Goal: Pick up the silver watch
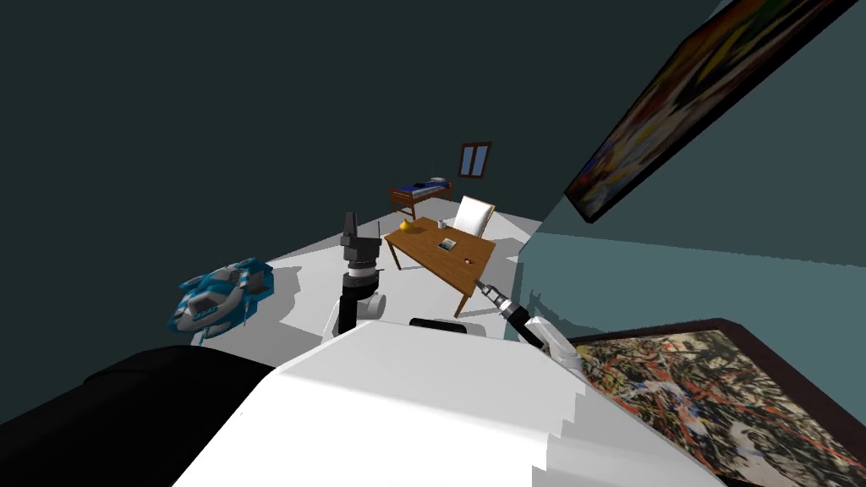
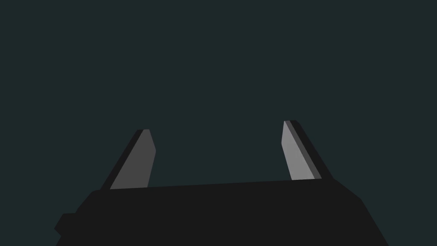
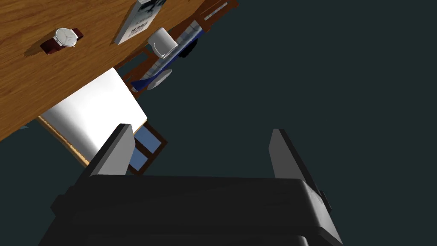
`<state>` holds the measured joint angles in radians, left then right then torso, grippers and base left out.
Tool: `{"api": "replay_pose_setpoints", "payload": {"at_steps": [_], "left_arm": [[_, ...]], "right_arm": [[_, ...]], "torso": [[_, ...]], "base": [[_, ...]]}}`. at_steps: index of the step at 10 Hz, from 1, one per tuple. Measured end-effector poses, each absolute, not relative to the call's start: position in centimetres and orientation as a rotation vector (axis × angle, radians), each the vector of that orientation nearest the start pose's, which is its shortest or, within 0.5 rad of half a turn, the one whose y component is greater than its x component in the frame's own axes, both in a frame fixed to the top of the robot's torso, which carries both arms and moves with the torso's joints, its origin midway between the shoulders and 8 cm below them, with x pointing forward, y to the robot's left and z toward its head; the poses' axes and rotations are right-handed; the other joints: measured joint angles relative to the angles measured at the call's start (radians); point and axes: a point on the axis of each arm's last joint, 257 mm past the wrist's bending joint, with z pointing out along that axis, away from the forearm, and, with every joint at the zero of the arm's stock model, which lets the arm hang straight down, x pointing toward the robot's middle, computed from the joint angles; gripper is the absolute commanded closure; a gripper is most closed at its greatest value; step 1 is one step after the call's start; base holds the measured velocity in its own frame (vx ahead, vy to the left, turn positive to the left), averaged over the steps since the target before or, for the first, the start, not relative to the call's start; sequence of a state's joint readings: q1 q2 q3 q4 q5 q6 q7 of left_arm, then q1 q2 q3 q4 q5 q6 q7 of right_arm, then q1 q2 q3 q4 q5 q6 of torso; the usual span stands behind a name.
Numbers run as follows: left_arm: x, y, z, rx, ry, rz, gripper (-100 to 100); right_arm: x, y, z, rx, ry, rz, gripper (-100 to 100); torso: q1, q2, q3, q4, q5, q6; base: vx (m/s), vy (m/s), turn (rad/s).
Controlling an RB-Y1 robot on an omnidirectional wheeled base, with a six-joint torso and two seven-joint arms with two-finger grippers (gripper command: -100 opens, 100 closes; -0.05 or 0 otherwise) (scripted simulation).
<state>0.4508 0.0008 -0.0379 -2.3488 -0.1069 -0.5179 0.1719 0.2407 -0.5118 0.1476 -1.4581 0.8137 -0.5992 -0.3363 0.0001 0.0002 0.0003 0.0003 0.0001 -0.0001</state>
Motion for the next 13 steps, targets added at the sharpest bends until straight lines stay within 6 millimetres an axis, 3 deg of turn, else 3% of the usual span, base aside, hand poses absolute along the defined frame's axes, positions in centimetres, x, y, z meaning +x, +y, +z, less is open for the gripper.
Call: {"api": "replay_pose_setpoints", "payload": {"at_steps": [3,8,13], "left_arm": [[33.1,24.5,7.2,-0.549,0.548,-1.478,0],[33.1,24.5,7.2,-0.549,0.548,-1.478,0],[33.1,24.5,7.2,-0.549,0.548,-1.478,0]], "right_arm": [[39.7,-25.7,-37.6,0.135,1.976,0.862,-100],[38.2,-32.0,-43.6,0.078,2.175,0.658,-100],[36.0,-38.3,-47.5,0.023,2.334,0.464,-100]], "torso": [[0.000,0.000,0.000,0.000,0.000,0.001],[0.000,-0.001,-0.001,0.000,0.000,0.000],[0.000,-0.001,-0.001,0.000,0.000,0.001]], "base": [[-0.004,0.014,0.199],[0.004,0.012,0.202],[0.016,0.012,0.240]]}}
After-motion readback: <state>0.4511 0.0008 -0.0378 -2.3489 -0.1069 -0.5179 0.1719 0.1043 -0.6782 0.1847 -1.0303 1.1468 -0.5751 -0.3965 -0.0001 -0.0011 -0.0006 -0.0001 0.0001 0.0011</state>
